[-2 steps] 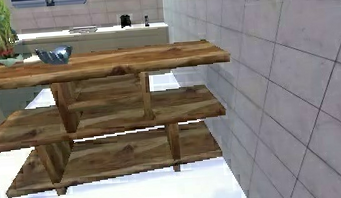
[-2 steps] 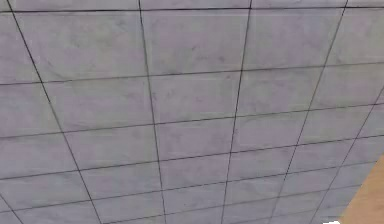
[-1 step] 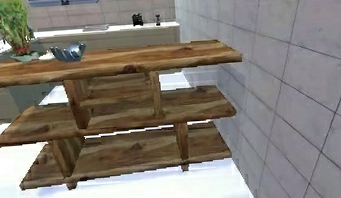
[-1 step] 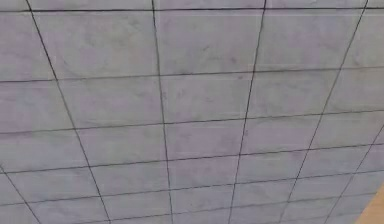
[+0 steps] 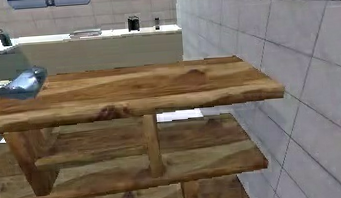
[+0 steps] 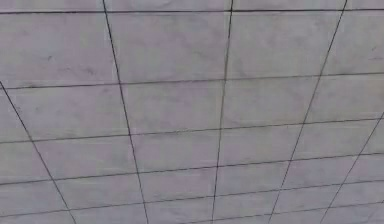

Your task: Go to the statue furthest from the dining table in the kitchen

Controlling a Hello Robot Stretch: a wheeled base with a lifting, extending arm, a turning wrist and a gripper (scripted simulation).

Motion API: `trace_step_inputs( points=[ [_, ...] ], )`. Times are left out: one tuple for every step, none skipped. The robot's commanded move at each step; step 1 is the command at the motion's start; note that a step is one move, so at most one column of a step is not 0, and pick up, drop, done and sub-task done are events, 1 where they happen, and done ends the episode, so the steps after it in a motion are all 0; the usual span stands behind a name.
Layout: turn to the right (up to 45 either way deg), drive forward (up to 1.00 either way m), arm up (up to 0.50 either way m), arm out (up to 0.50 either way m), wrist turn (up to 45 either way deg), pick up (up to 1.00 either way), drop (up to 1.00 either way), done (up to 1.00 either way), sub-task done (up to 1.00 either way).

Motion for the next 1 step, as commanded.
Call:
trace_step_inputs(
  points=[
    [-33.0,0.0,0.0,0.0,0.0,0.0,0.0,0.0,0.0]
  ],
)
